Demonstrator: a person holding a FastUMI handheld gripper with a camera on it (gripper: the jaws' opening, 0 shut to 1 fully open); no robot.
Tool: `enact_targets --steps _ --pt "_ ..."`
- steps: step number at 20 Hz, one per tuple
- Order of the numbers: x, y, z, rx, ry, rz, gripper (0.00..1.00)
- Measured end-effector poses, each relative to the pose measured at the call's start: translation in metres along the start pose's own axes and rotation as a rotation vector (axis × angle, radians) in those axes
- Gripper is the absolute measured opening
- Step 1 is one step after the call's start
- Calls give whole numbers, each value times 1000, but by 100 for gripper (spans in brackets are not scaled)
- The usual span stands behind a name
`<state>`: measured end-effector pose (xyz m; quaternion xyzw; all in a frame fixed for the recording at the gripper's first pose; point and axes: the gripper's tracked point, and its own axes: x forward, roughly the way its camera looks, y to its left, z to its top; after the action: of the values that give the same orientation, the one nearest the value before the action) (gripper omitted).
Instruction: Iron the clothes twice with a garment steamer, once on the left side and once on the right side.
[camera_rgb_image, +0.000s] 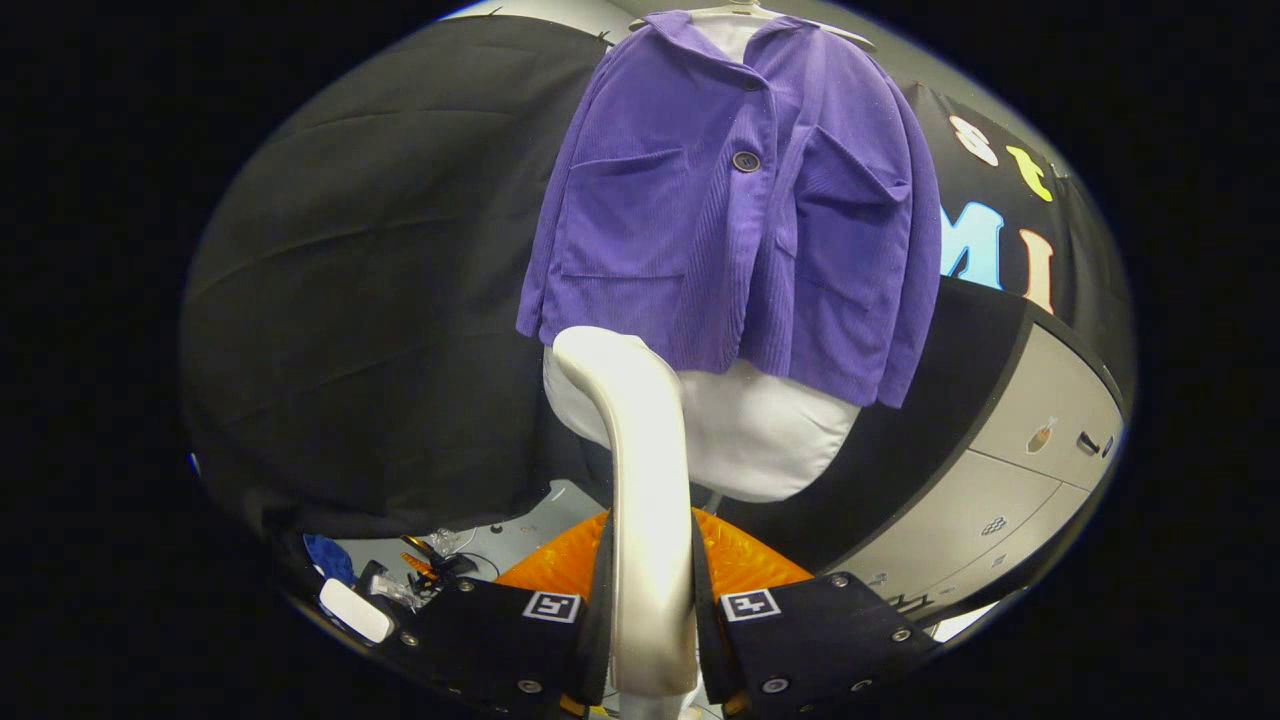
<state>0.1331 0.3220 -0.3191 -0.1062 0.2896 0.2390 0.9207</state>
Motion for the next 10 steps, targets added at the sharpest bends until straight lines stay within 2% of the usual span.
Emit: enact_targets --steps 5,10 --pt "-35 -30 -18 35 5 -24 37" --pt "-88 -79 -26 86 -68 -64 37"
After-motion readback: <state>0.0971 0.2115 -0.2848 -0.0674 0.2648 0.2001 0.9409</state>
